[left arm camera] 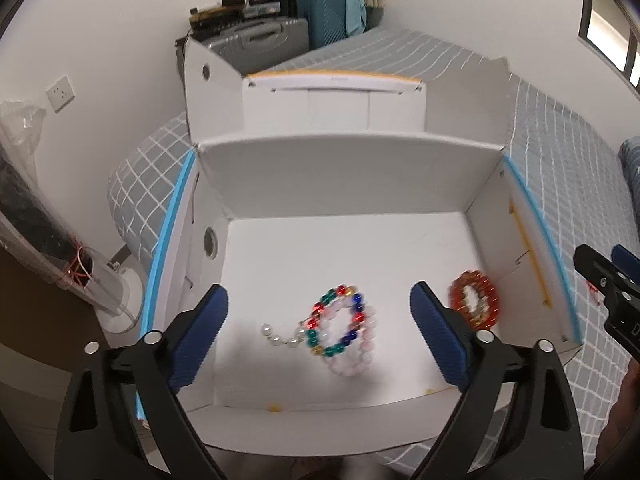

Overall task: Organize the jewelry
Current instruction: 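Withdraw both tools from the box toward the red string bracelets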

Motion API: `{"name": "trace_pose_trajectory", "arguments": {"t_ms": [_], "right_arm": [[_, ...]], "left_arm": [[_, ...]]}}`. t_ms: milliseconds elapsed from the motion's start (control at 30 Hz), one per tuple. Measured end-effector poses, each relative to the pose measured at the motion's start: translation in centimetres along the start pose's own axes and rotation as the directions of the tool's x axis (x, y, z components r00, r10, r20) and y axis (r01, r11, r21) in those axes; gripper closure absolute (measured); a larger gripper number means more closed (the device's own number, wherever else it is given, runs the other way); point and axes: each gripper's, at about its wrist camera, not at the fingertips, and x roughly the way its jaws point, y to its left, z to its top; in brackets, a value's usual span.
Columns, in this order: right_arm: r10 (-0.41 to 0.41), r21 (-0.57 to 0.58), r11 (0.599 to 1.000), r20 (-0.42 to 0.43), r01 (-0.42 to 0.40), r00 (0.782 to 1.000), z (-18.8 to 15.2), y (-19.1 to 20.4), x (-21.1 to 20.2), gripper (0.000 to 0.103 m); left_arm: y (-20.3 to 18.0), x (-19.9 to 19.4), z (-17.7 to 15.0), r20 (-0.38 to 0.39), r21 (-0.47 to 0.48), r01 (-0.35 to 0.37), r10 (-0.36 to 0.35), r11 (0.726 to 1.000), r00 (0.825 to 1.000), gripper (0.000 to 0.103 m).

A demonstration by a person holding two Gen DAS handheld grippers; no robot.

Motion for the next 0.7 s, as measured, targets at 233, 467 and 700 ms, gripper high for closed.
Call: {"name": "trace_pose_trajectory", "arguments": {"t_ms": [233, 467, 700], "right_arm": [[-0.077, 0.032, 0.997, 0.057, 0.075, 0.995, -0.4, -5.2, -2.3, 0.008], [-0.163, 0.086, 0.984, 0.065, 0.157, 0.984, -1.6, -12.5, -3.3, 0.008], [-0.246, 0.163, 0.957, 0.020, 0.239, 0.969, -3.8, -21.1, -3.3, 0.008]], "left_arm": [[-5.2, -2.0, 0.7, 0.045, 0.052, 0.058, -0.060, 0.997, 0.997, 0.006], [-12.4, -3.6, 1.1, 0.050, 0.146, 0.133, -0.141, 0.980, 0.989, 0.006], [-20.3, -3.9, 0.7, 0.029, 0.228, 0.226, -0.239, 0.947, 0.971, 0.006]]}}
